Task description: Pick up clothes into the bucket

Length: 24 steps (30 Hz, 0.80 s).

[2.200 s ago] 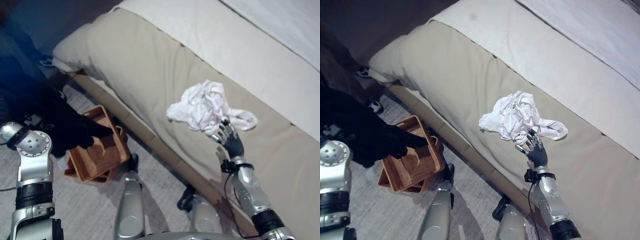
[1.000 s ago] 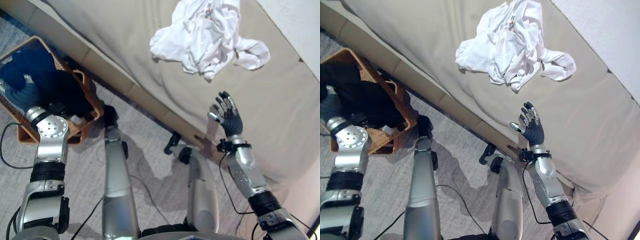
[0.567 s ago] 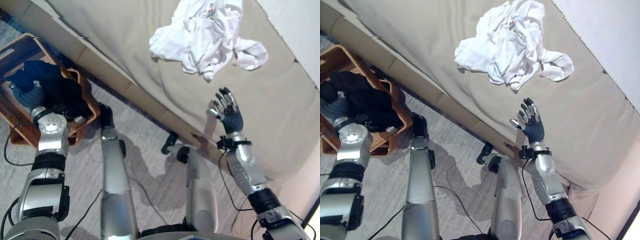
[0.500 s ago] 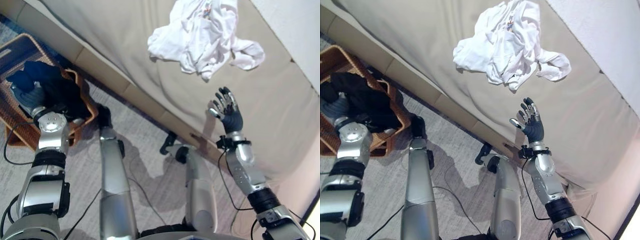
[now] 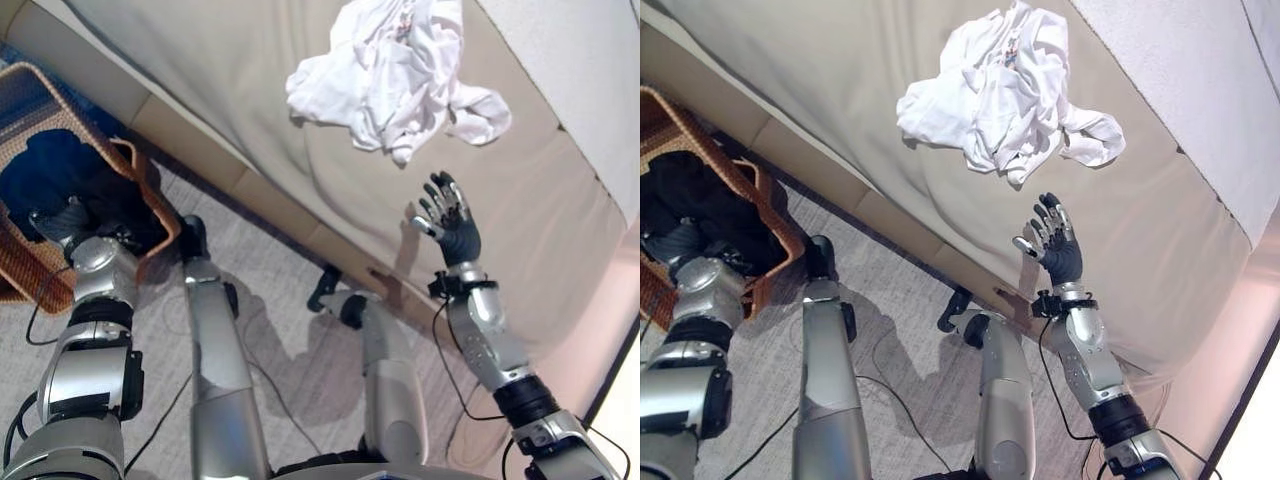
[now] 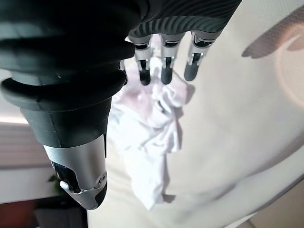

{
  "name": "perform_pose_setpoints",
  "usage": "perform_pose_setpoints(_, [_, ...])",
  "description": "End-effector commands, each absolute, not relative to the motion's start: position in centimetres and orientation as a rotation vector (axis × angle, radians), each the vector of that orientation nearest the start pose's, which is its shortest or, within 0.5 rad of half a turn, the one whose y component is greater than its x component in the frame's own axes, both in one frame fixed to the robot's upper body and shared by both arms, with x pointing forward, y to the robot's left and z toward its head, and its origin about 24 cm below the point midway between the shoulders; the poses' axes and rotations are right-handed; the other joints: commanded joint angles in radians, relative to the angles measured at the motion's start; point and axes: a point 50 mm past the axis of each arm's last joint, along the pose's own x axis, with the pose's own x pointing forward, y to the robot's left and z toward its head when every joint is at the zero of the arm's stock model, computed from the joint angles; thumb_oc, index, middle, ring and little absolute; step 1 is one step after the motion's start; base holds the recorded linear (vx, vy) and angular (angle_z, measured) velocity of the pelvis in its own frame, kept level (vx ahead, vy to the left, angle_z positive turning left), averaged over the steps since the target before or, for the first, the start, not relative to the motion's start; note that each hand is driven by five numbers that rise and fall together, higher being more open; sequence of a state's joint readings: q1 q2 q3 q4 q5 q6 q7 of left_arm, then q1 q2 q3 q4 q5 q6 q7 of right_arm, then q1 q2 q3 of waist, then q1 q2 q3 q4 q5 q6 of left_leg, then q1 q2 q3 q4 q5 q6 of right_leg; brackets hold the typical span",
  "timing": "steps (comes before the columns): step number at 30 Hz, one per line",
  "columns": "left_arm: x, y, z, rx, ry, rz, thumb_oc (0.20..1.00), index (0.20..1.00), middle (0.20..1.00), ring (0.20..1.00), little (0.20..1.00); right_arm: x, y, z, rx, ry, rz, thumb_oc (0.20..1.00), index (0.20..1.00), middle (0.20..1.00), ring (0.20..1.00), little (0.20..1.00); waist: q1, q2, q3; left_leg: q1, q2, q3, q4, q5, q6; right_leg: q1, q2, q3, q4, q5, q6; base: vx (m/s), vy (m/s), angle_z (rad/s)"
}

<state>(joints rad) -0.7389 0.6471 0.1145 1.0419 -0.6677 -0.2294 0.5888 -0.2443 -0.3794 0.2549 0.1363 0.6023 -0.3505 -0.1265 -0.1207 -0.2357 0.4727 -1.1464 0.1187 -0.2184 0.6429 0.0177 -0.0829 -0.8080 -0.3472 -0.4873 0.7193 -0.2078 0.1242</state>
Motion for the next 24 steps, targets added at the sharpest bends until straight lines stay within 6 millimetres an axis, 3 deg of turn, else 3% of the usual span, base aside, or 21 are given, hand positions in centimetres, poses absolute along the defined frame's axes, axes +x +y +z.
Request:
perform_pose_setpoints(1, [32.4, 37.8, 14.6, -0.306, -0.169, 1.107, 0.2, 0.2, 0.2, 0.2, 0.2, 28.6, -17.6, 12.6, 0.281, -0.458, 0.076, 1.0, 1.0, 1.0, 1.0, 1.0, 0.033, -0.045, 0.01, 0.042, 0.015, 0.059, 0.154, -0.193, 0.068, -0.045, -0.004, 0.068, -0.029, 0.11, 0.062, 0.0, 0.0, 0.0])
perform_pose_setpoints(6, [32.2, 38.1, 14.5, -0.32, -0.161, 1.127, 0.2, 0.2, 0.2, 0.2, 0.2, 28.5, -17.6, 12.8, 0.285, -0.466, 0.082, 1.0, 1.0, 1.0, 1.0, 1.0, 0.037, -0.046, 0.007, 0.046, 0.018, 0.059, 0.143, -0.189, 0.066, -0.041, -0.003, 0.067, -0.031, 0.109, 0.062, 0.0, 0.0, 0.0])
perform_pose_setpoints(7, [32.2, 38.2, 14.6, -0.325, -0.166, 1.128, 0.275, 0.275, 0.275, 0.275, 0.275, 28.5, -17.7, 12.7, 0.288, -0.462, 0.078, 1.0, 1.0, 1.0, 1.0, 1.0, 0.038, -0.045, 0.008, 0.048, 0.018, 0.058, 0.14, -0.189, 0.066, -0.04, -0.002, 0.067, -0.032, 0.109, 0.062, 0.0, 0.0, 0.0])
perform_pose_setpoints(8, [32.1, 38.2, 14.6, -0.335, -0.167, 1.126, 0.564, 0.564, 0.564, 0.564, 0.564, 28.5, -17.7, 12.8, 0.286, -0.464, 0.077, 1.0, 1.0, 1.0, 1.0, 1.0, 0.039, -0.045, 0.007, 0.049, 0.018, 0.059, 0.137, -0.188, 0.066, -0.038, -0.002, 0.067, -0.034, 0.11, 0.062, 0.0, 0.0, 0.0])
perform_pose_setpoints(9, [32.1, 38.2, 14.7, -0.342, -0.177, 1.12, 1.0, 1.0, 1.0, 1.0, 1.0, 28.5, -17.8, 12.8, 0.287, -0.464, 0.073, 1.0, 1.0, 1.0, 1.0, 1.0, 0.039, -0.045, 0.008, 0.052, 0.018, 0.06, 0.134, -0.186, 0.066, -0.037, -0.002, 0.066, -0.037, 0.111, 0.062, 0.0, 0.0, 0.0])
perform_pose_setpoints(15, [32.1, 38.1, 14.9, -0.345, -0.201, 1.097, 1.0, 1.0, 1.0, 1.0, 1.0, 28.6, -18.0, 12.4, 0.293, -0.449, 0.05, 1.0, 1.0, 1.0, 1.0, 1.0, 0.041, -0.043, 0.006, 0.068, 0.017, 0.065, 0.119, -0.181, 0.063, -0.022, -0.002, 0.066, -0.053, 0.123, 0.066, 0.0, 0.0, 0.0])
perform_pose_setpoints(24, [31.4, 37.2, 14.0, -0.579, -0.303, 1.107, 1.0, 1.0, 1.0, 1.0, 1.0, 28.5, -18.8, 10.9, 0.287, -0.393, -0.017, 1.0, 1.0, 1.0, 1.0, 1.0, 0.072, -0.023, -0.004, 0.216, 0.018, 0.104, -0.029, -0.141, 0.051, 0.105, -0.002, 0.057, -0.169, 0.186, 0.089, 0.0, 0.0, 0.0])
